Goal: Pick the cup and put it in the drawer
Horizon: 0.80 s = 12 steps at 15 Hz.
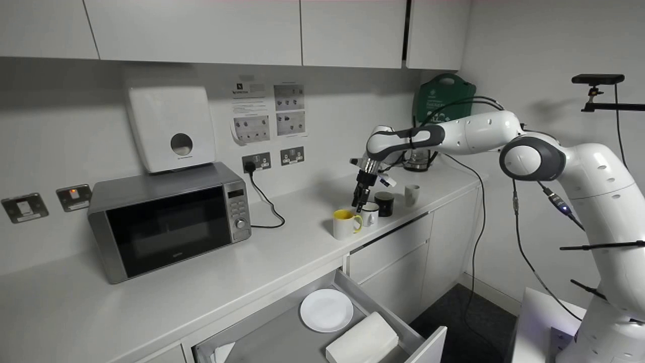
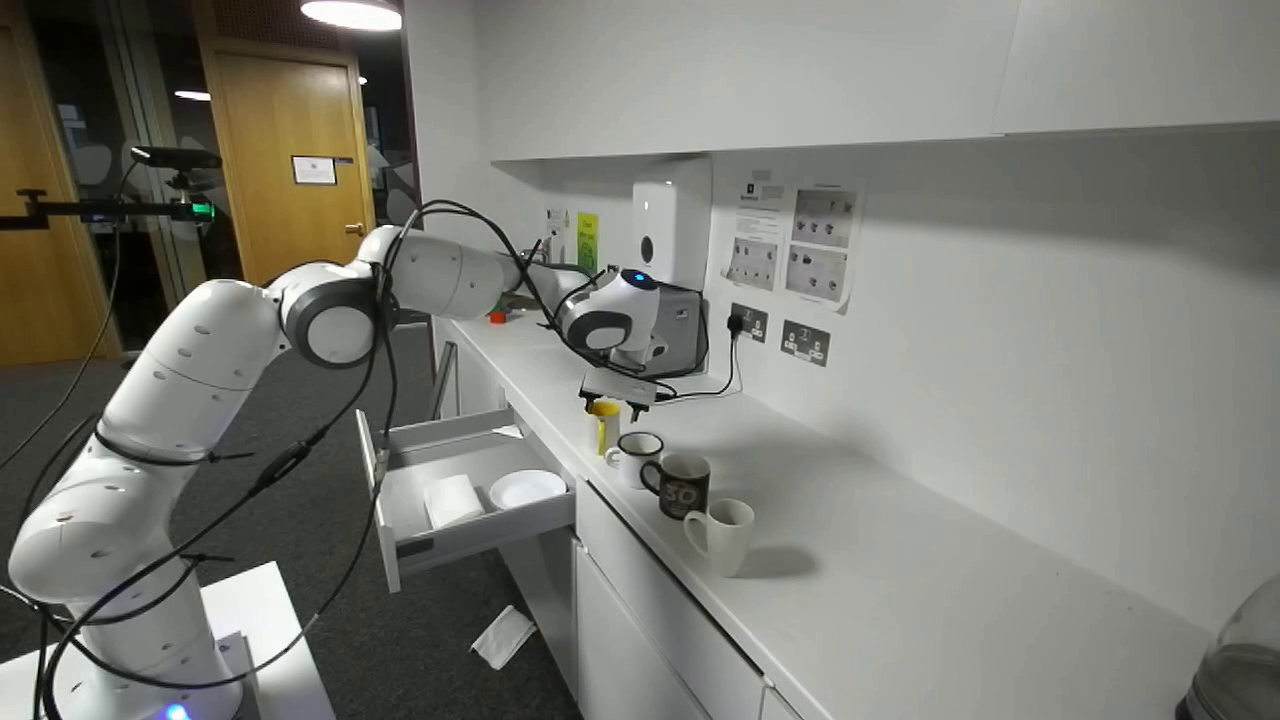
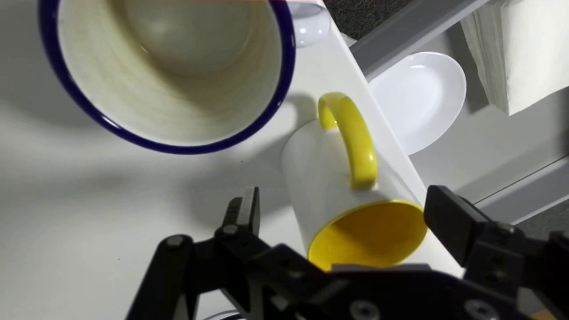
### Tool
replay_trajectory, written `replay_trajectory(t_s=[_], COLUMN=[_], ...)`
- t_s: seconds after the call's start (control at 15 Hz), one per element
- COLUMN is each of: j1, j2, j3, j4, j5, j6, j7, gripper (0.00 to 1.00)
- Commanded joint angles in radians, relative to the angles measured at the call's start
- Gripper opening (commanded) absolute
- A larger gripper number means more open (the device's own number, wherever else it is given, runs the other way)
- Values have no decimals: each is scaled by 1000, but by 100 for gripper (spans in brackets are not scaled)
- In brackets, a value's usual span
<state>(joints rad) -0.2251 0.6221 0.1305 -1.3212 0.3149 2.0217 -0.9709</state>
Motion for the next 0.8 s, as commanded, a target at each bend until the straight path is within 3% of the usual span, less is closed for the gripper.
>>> replay_trajectory(t_s=[0.0,0.73], j1=[-6,-36], j2=[-45,-84], j3=[-14,1], j4=[-57,-164], j5=[-13,51], j6=[35,65], j7=[-57,-159], gripper=[100,100])
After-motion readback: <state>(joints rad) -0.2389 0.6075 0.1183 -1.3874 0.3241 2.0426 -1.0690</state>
